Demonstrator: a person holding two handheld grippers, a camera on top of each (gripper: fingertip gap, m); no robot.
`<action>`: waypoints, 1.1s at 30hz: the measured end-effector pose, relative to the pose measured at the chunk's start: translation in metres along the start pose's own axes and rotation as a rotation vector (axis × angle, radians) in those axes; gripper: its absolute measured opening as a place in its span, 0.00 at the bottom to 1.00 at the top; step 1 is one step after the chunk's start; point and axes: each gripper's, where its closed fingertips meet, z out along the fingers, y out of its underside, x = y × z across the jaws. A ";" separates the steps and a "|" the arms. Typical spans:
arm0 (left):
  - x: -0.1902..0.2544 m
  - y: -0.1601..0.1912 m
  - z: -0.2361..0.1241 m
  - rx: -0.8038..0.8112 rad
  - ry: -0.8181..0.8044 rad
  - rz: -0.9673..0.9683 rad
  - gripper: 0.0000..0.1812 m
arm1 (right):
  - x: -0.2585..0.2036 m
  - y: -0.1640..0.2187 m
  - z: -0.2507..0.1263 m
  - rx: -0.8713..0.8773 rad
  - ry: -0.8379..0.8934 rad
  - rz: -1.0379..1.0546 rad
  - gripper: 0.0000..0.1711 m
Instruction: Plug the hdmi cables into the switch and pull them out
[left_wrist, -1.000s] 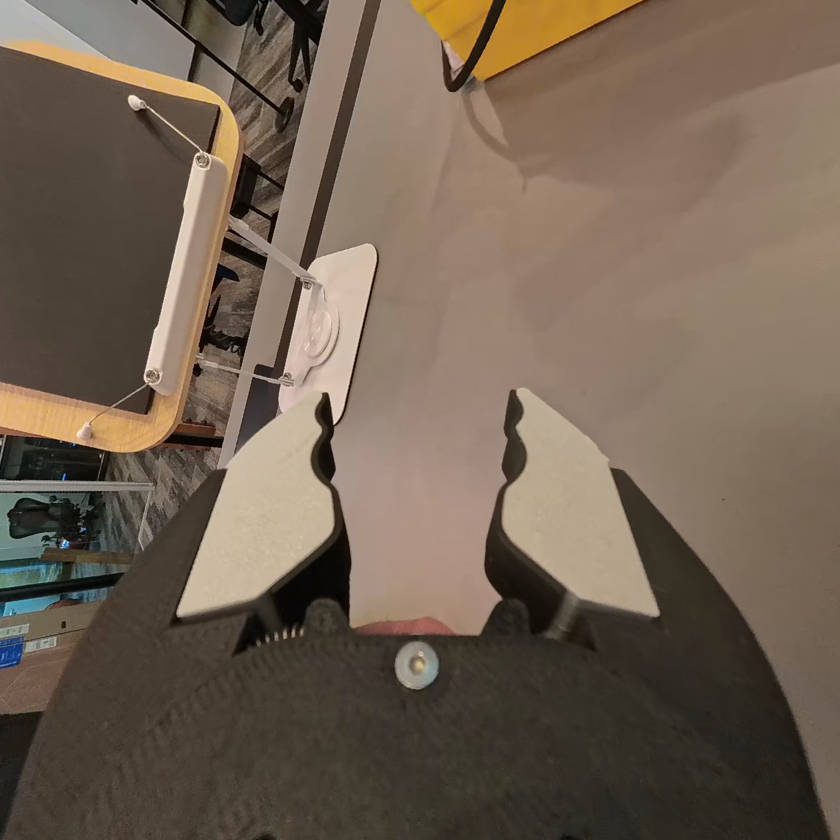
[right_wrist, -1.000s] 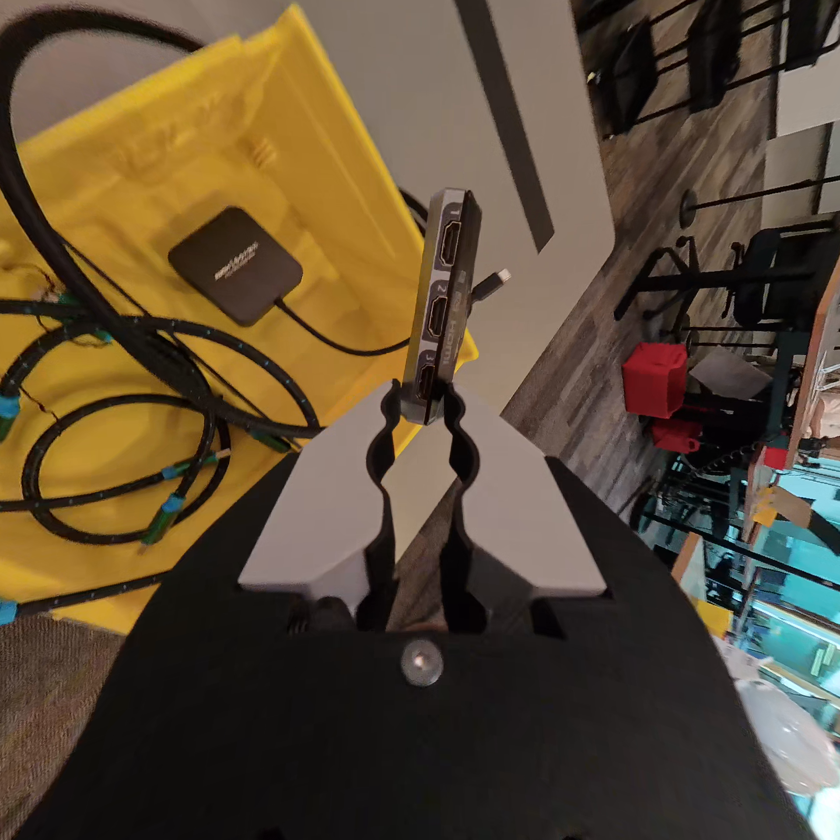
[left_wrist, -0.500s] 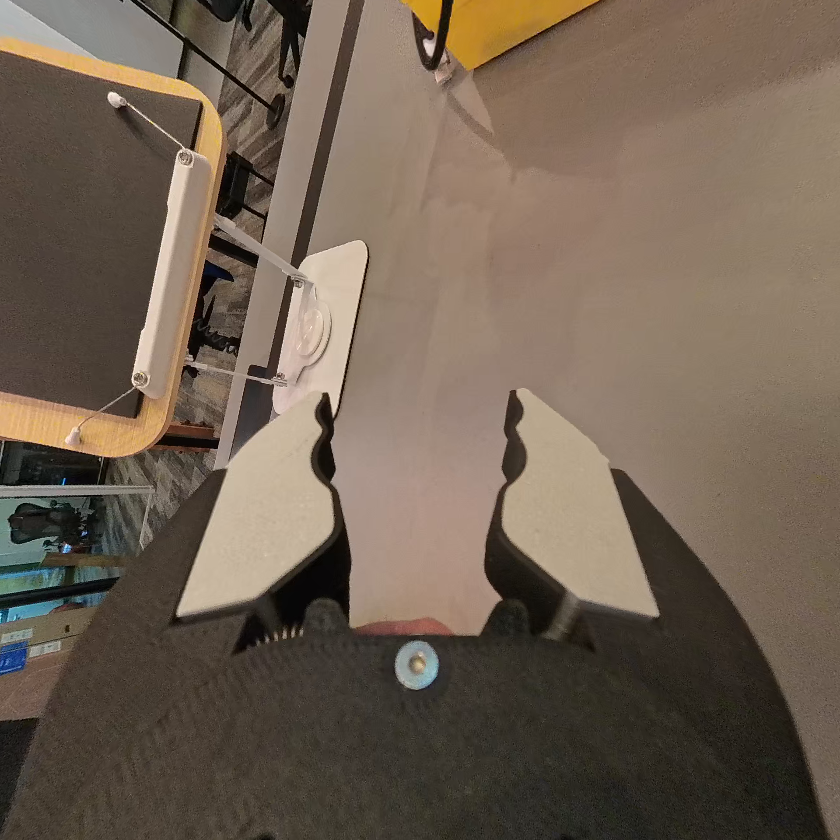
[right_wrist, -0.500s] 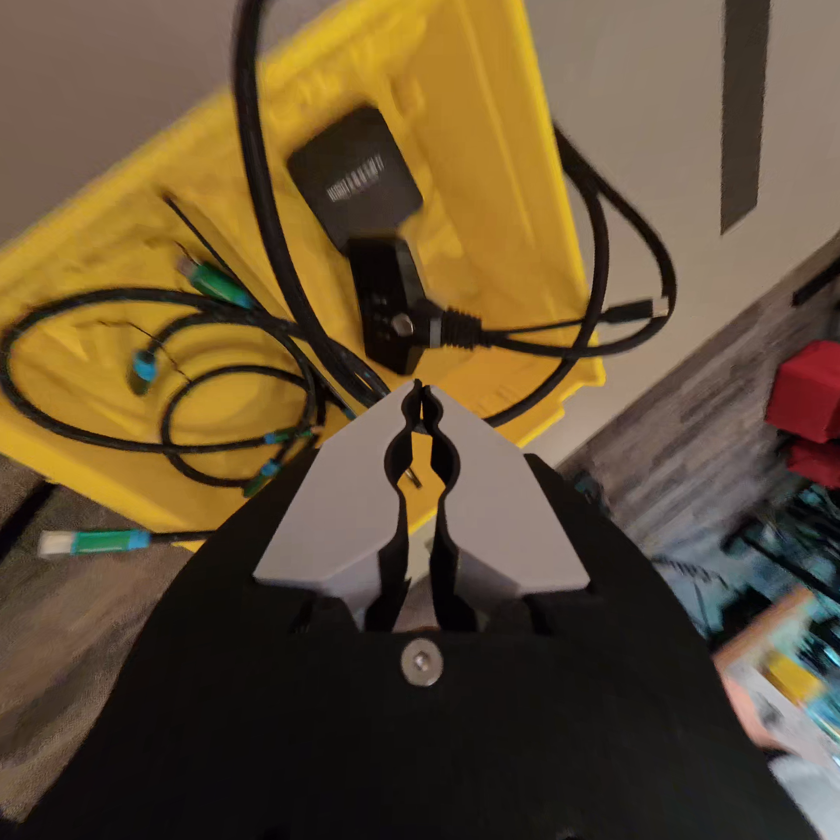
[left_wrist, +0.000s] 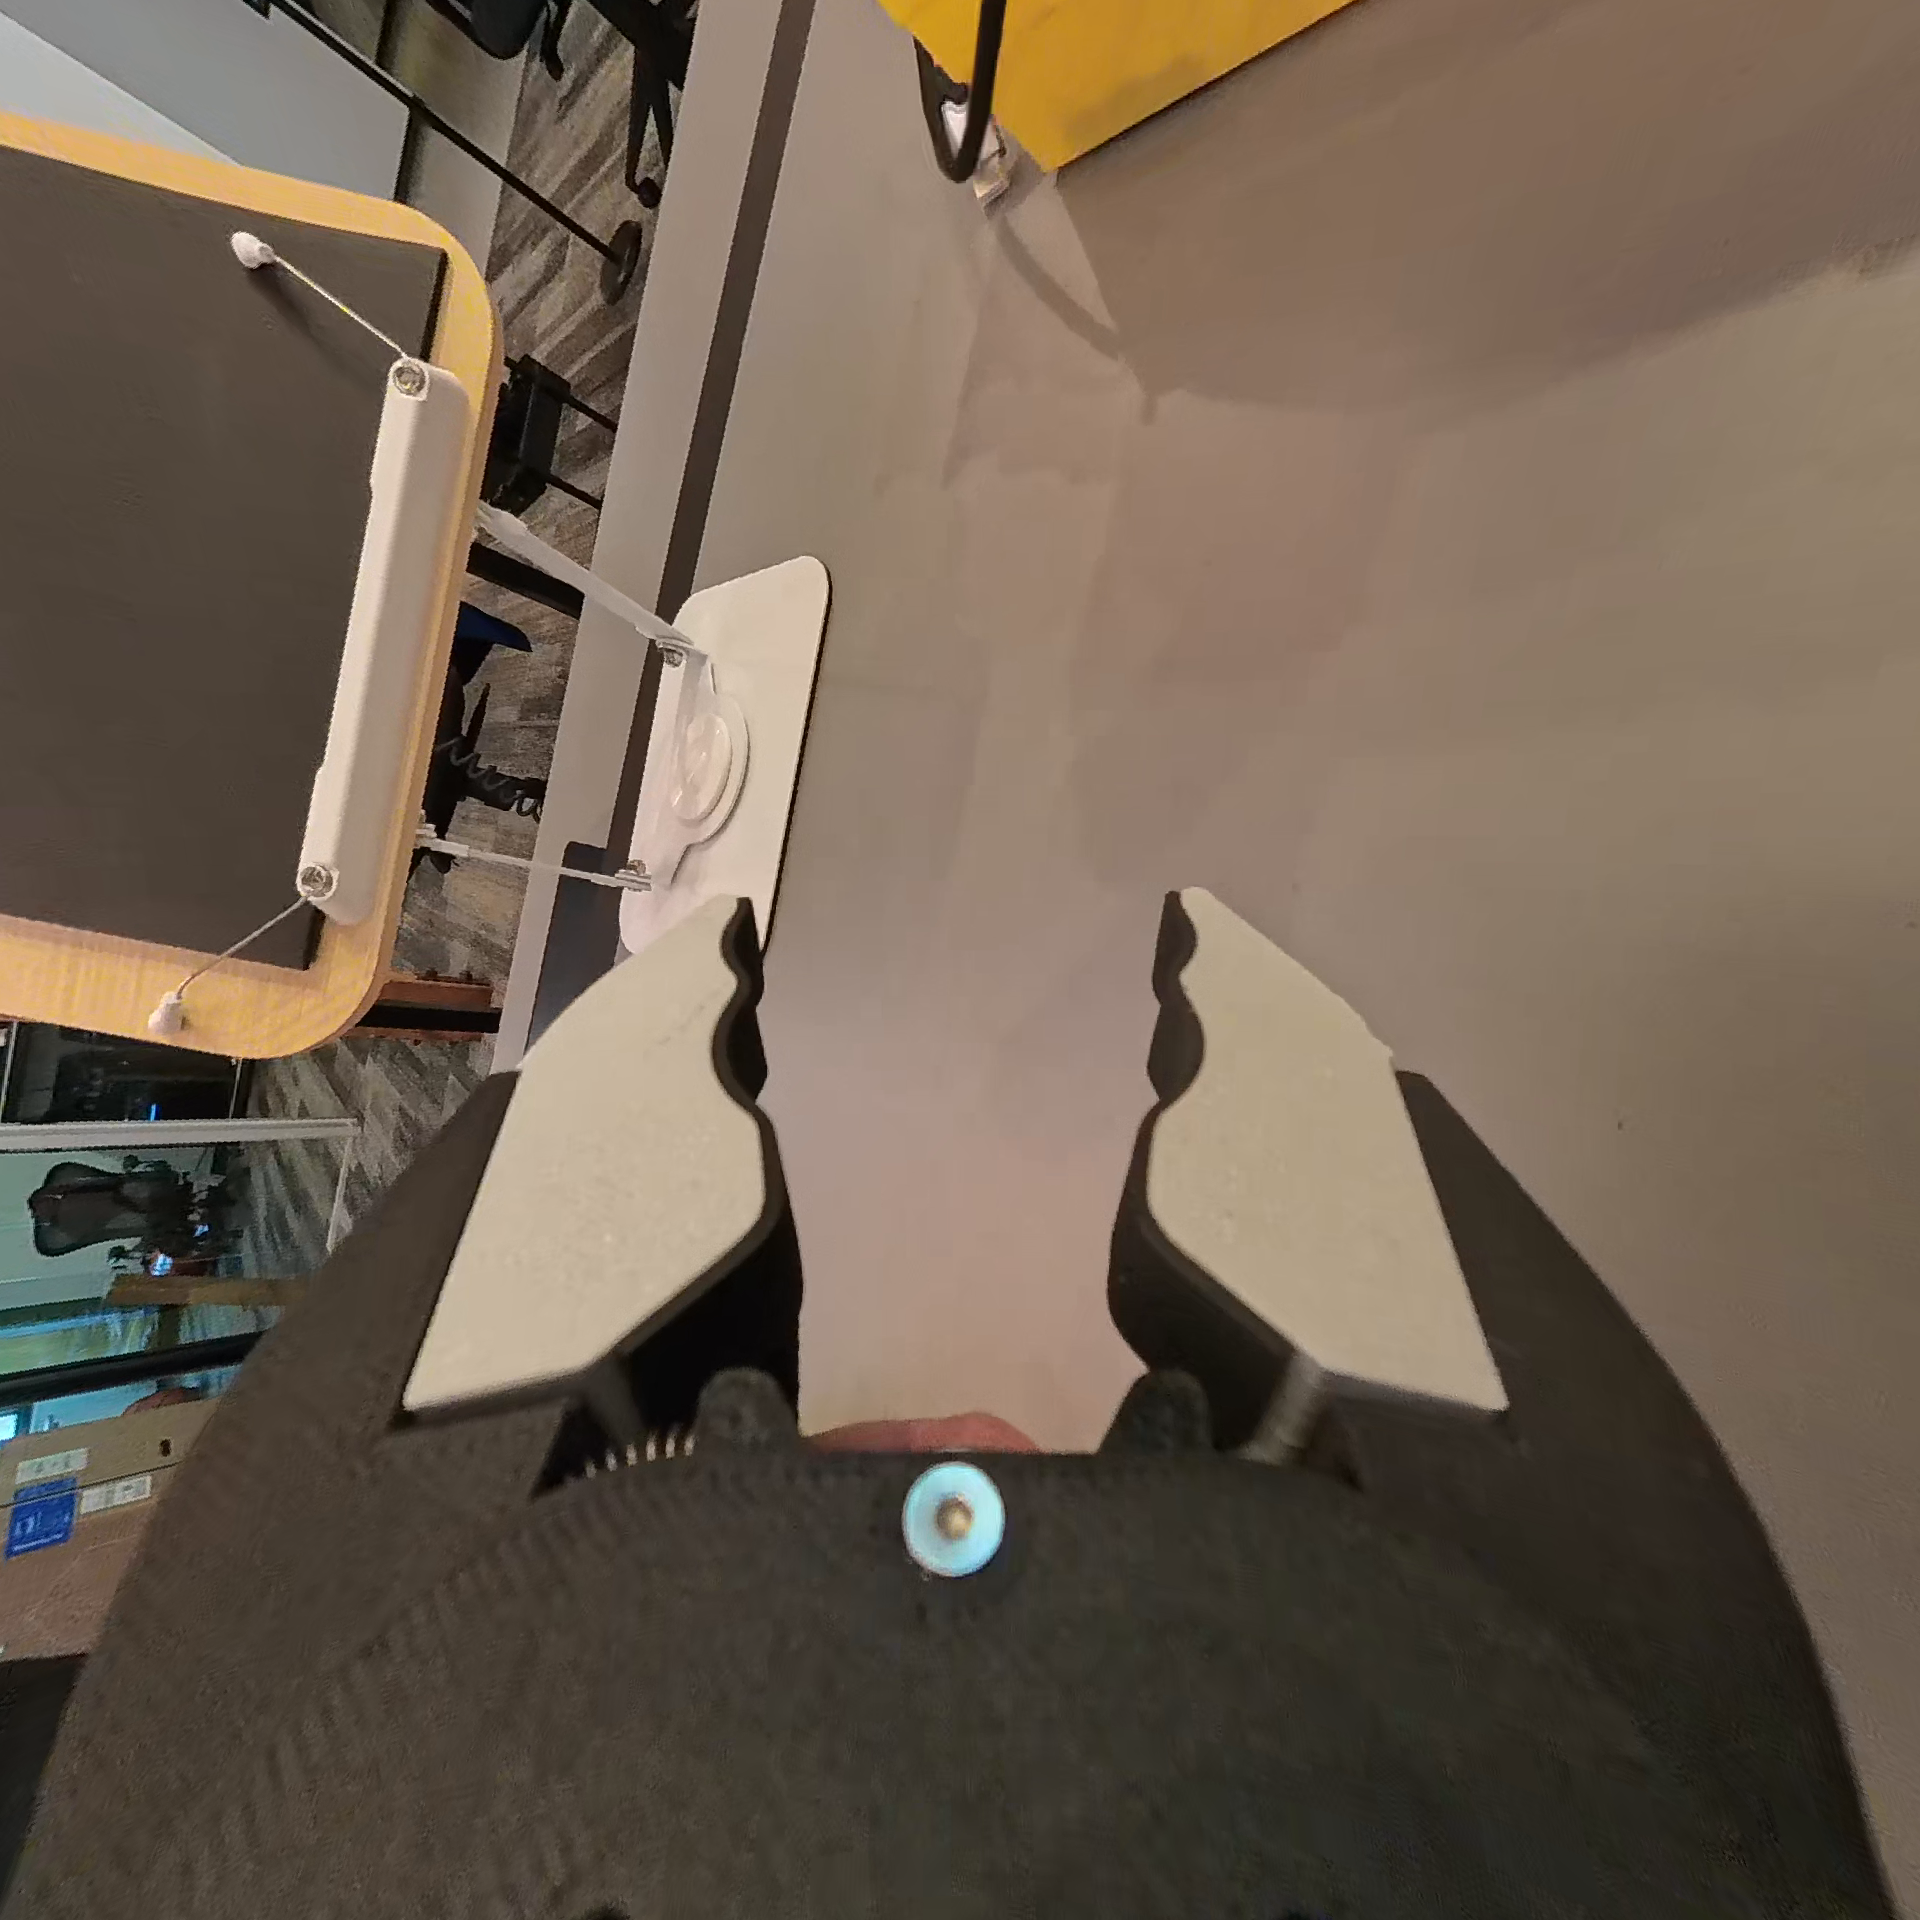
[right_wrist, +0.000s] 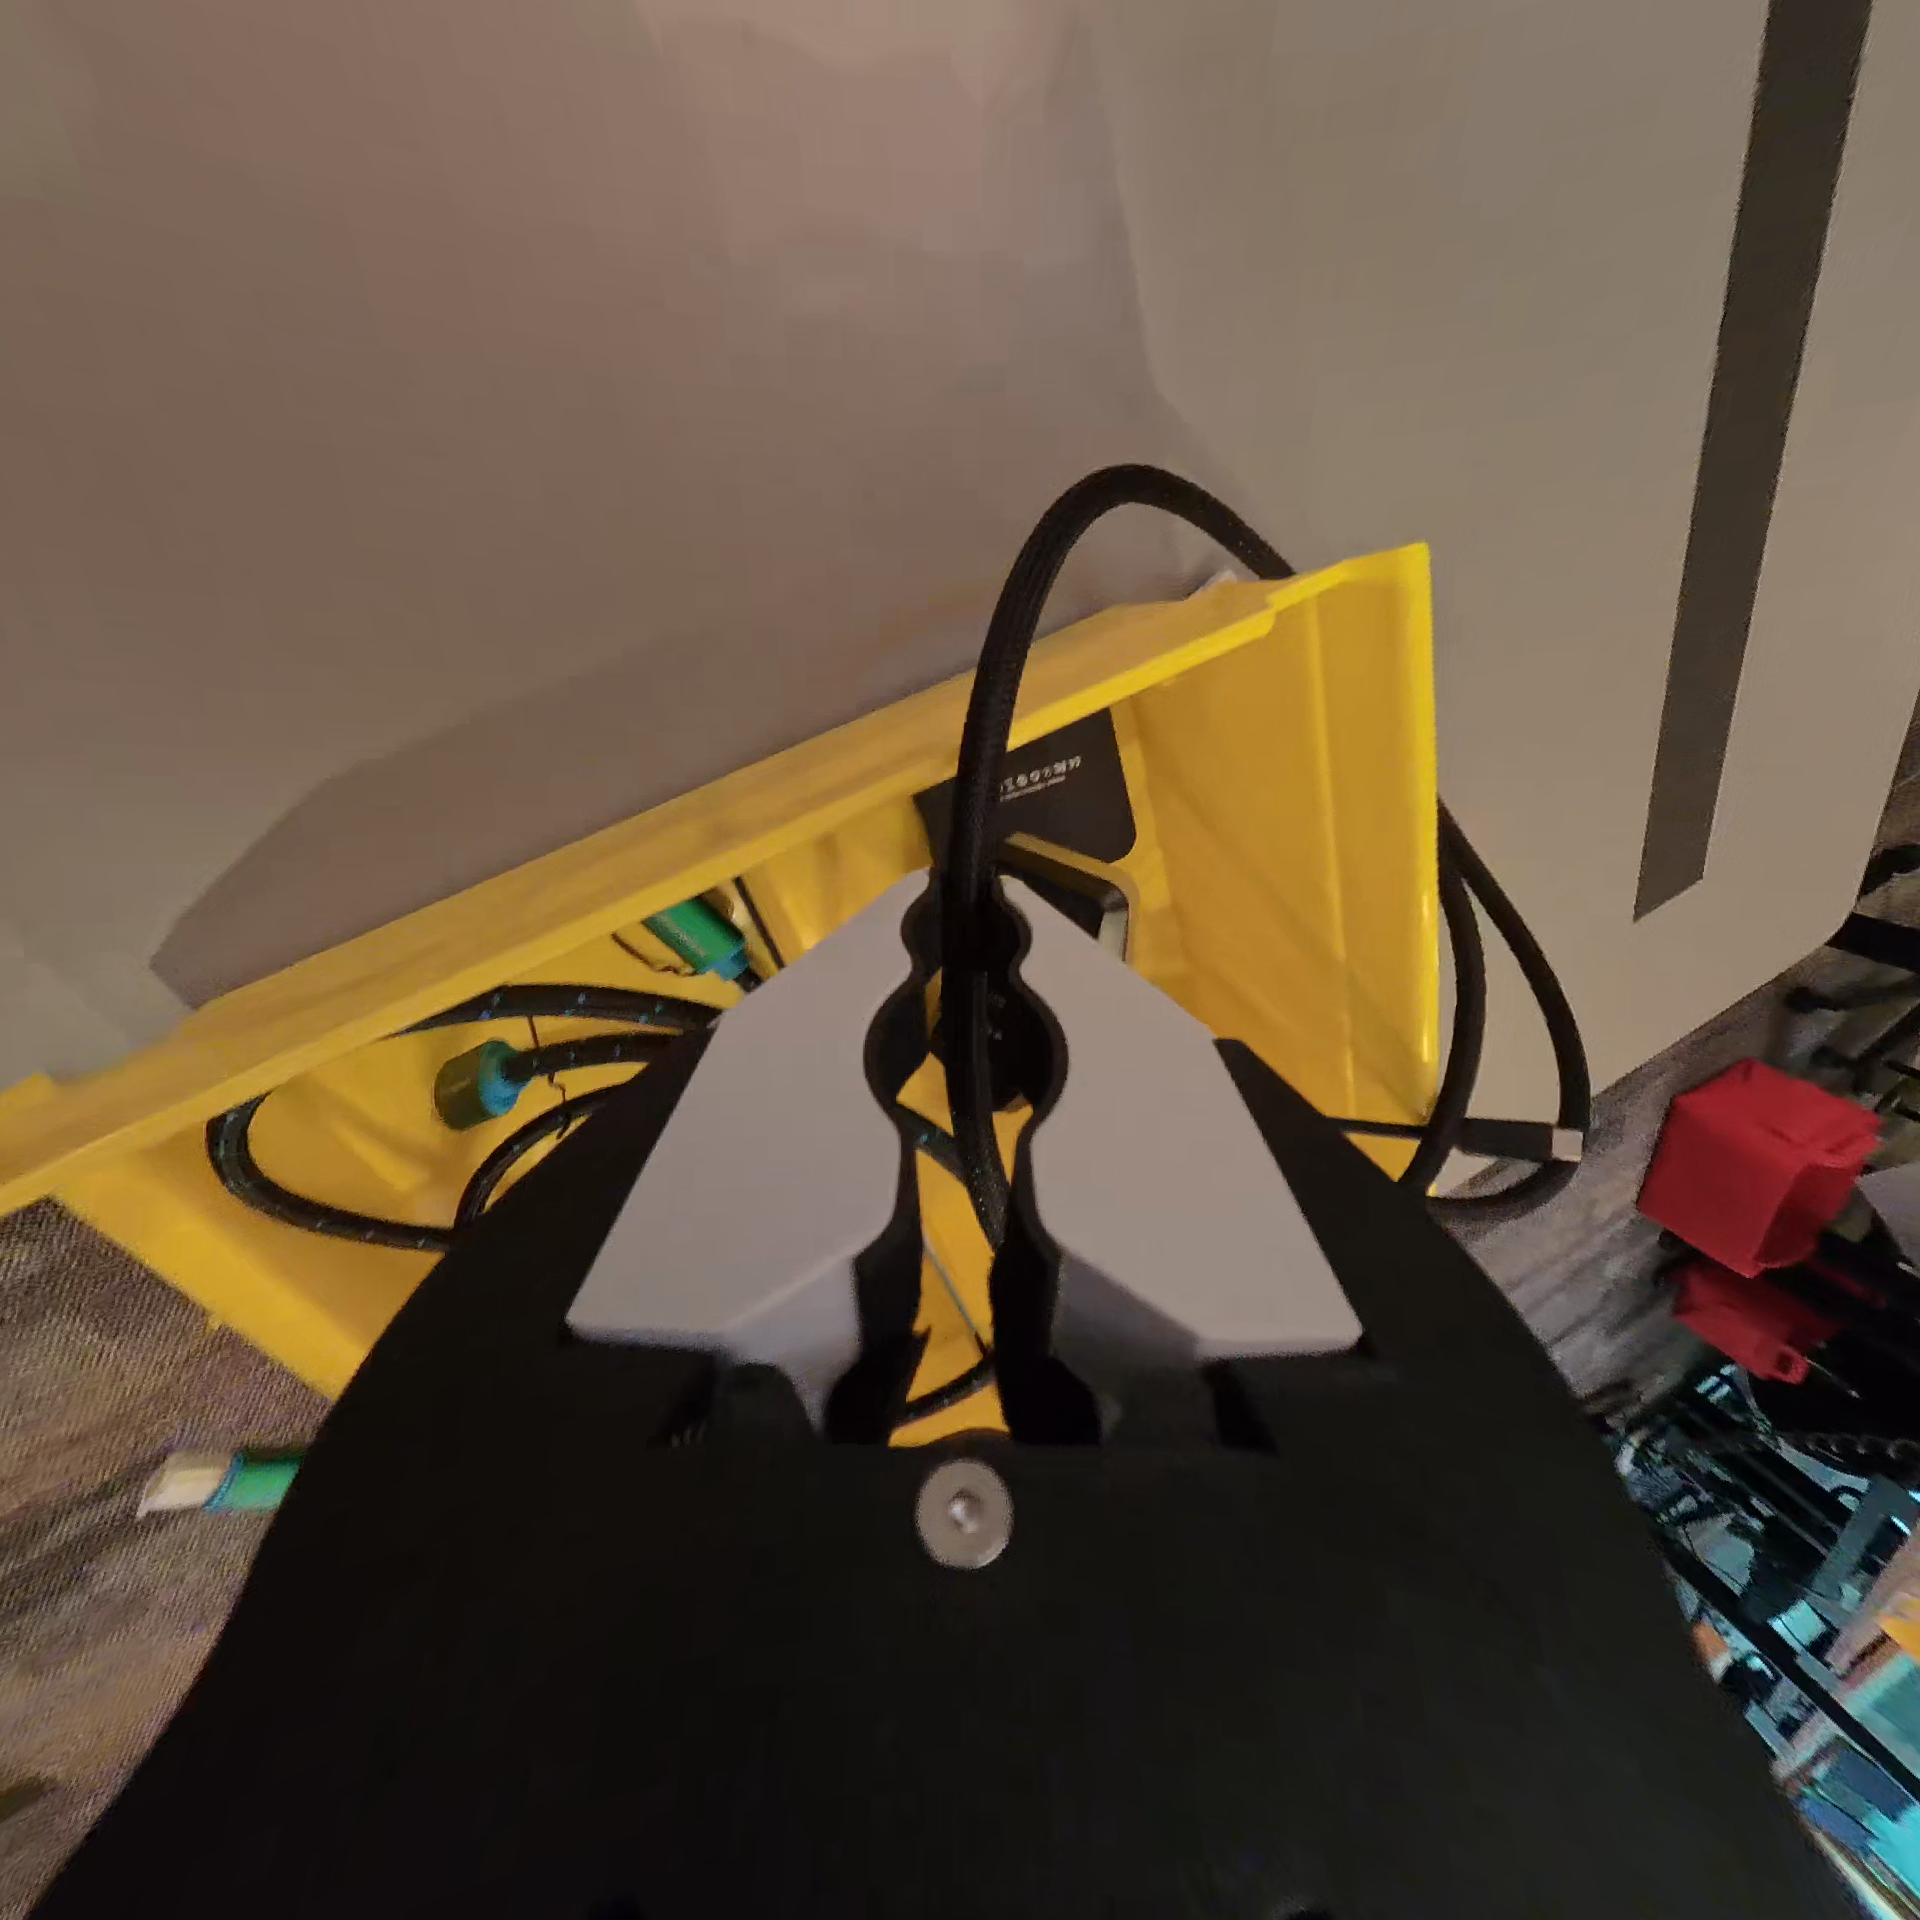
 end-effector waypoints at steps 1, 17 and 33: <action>0.000 0.001 0.000 0.000 0.000 0.000 0.40 | 0.002 -0.003 0.000 0.022 0.007 -0.004 0.02; -0.001 0.005 0.001 -0.011 -0.001 -0.005 0.40 | 0.062 0.014 -0.098 0.561 0.115 0.383 0.02; 0.008 0.004 0.005 -0.017 0.018 0.007 0.40 | 0.009 0.048 -0.009 0.074 -0.173 0.303 0.02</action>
